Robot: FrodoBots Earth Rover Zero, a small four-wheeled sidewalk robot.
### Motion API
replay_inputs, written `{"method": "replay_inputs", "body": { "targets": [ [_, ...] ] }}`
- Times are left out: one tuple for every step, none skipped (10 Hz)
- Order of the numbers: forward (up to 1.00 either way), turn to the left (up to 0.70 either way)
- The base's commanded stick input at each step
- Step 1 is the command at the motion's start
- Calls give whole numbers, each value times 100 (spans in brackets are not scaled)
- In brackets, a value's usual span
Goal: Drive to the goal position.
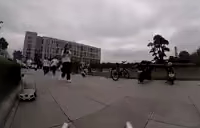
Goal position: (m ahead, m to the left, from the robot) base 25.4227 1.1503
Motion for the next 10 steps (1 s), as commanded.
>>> {"method": "replay_inputs", "body": {
  "targets": [
    [45, 27],
    [45, 27],
    [45, 27],
    [45, 27],
    [45, 27],
    [45, 27],
    [45, 27],
    [45, 27],
    [45, 27],
    [45, 27]
  ]
}}
